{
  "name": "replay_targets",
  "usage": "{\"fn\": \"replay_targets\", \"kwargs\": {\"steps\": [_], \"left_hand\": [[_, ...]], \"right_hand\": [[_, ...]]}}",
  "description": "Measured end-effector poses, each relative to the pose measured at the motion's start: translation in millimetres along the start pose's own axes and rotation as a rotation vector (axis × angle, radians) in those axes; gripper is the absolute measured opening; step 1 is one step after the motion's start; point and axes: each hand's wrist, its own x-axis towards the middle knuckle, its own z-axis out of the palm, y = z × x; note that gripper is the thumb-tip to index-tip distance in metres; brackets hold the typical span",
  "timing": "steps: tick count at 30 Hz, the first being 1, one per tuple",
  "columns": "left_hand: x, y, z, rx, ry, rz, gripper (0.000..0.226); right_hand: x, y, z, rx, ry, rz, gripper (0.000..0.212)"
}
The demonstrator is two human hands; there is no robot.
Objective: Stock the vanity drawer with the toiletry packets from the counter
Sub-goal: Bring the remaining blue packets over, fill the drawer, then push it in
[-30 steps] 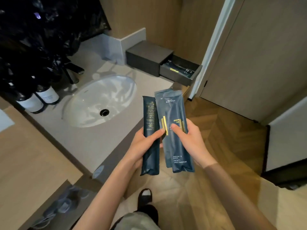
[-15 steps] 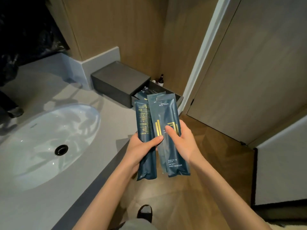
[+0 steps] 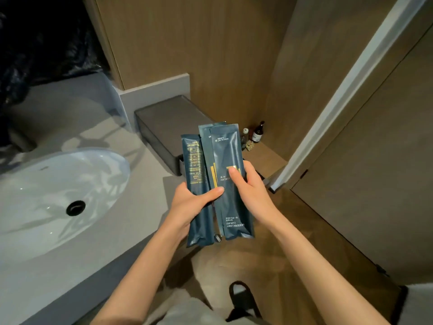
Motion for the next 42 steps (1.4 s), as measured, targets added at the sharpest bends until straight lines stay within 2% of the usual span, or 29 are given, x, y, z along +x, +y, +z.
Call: {"fn": "replay_targets", "kwargs": {"steps": [3,8,15,17,20,25,28,31,36,42], "left_hand": [[8,-5,20,-0.043,0.139,0.021,0.043],[4,-14,56,-0.113,0.377,0.044,0.047],[-13,-27,78,-0.103,0.606,0.010,0.049],[-18,-29,77,-0.056,0.632,-0.001,0.048],[-24,-29,73,0.045,0.610,0.000,0.043],[-28,-25,69,0.147,0.566,0.018,0.034],[-28,-27,66,0.125,0.570,0.022,0.034],[-25,-27,59,0.089,0.574,0.004,0.039],[-23,-26,47,0.036,0.557,0.001,0.041],[-22,-25,18,-0.026,0.728,0.026,0.045]], "right_hand": [[27,4,-26,-0.007,-0.136,-0.008,0.030],[55,11,-61,-0.095,-0.340,-0.008,0.022],[70,20,-81,-0.129,-0.523,-0.011,0.028],[78,17,-82,-0.141,-0.536,-0.073,0.039],[95,1,-80,-0.268,-0.523,-0.285,0.051],[117,-22,-67,-0.507,-0.588,-0.468,0.053],[126,-31,-62,-0.537,-0.572,-0.408,0.047],[134,-36,-60,-0.423,-0.600,-0.224,0.048],[142,-40,-68,-0.259,-0.723,0.003,0.022],[147,-25,-103,-0.096,-0.562,0.101,0.012]]}}
